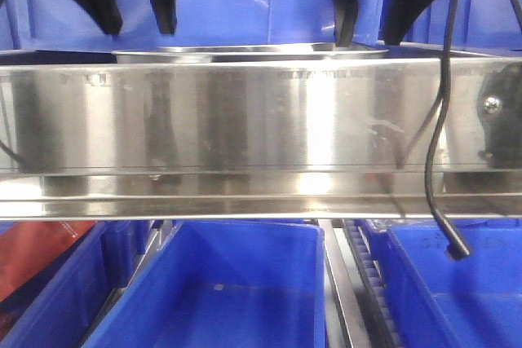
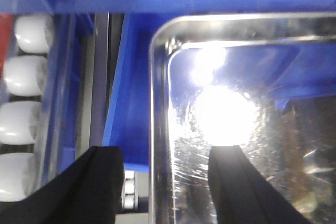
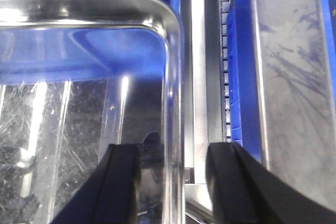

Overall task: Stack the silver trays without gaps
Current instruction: 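Lower both grippers onto the top silver tray's side rims and close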

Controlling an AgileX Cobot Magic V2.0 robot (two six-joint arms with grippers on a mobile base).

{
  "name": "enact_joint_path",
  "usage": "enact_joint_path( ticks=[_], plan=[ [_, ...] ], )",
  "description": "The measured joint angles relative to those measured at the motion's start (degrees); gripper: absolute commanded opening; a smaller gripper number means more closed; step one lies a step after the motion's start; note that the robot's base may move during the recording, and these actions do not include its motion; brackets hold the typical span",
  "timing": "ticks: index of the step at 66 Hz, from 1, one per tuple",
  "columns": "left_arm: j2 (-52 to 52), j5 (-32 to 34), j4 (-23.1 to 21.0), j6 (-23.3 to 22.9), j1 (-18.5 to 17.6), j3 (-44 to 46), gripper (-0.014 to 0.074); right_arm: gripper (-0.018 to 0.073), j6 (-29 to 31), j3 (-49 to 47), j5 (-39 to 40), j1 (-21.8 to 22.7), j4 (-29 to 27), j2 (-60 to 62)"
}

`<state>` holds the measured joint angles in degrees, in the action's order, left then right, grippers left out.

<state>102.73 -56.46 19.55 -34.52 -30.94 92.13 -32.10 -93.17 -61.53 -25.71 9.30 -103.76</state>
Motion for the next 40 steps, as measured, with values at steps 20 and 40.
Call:
enact_joint_path(
  ticks=[20,40],
  plan=[
    [2.6,0.0,-2.1,0.0,1.7,0.0,0.0295,0.0214,-0.1,0.0,0.0,0.0,0.0,-0.4],
    [3.4,0.1,-4.9,3.5,4.2,0.0,0.0295,0.0214,-0.2,0.0,0.1,0.0,-0.4,-1.9]
  ],
)
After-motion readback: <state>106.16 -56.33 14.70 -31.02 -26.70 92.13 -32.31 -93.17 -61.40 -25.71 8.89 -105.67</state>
